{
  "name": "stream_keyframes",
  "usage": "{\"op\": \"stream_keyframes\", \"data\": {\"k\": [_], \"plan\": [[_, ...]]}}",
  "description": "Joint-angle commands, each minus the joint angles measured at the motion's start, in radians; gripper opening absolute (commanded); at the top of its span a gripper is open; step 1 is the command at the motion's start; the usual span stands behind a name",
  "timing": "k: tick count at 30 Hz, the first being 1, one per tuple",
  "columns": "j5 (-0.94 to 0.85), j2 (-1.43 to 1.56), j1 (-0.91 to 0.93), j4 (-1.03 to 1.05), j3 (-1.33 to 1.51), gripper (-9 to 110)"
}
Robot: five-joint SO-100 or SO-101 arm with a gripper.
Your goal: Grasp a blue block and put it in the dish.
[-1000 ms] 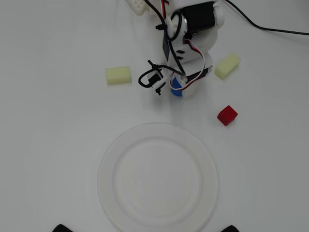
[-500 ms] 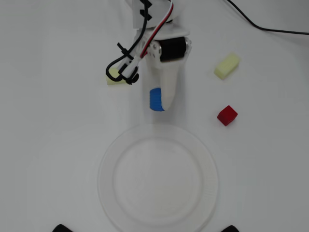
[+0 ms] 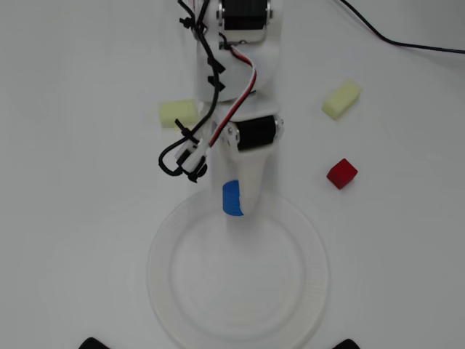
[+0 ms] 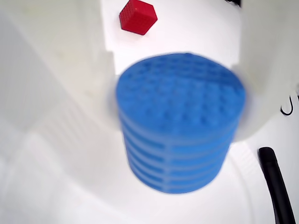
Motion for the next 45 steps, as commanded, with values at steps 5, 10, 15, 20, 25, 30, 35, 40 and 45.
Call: {"op": "stream_keyframes", "data": {"k": [5, 10, 15, 20, 25, 30, 35, 40, 45], "plan": [[-0.003, -0.169, 0.005, -0.014, -0.195, 0], [-0.015, -0.264, -0.006, -0.012, -0.241, 0], [-0.008, -0.293, -0.006, -0.011, -0.241, 0], [-0.006, -0.288, -0.005, -0.008, -0.241, 3], [-0.003, -0.259, -0.005, 0.012, -0.241, 16], [0.012, -0.209, 0.000, 0.043, -0.241, 25], [0.020, -0.104, 0.018, 0.118, -0.241, 30], [0.040, 0.107, 0.031, 0.298, -0.229, 34], [0.029, 0.472, 0.020, 0.374, 0.000, 35]]}}
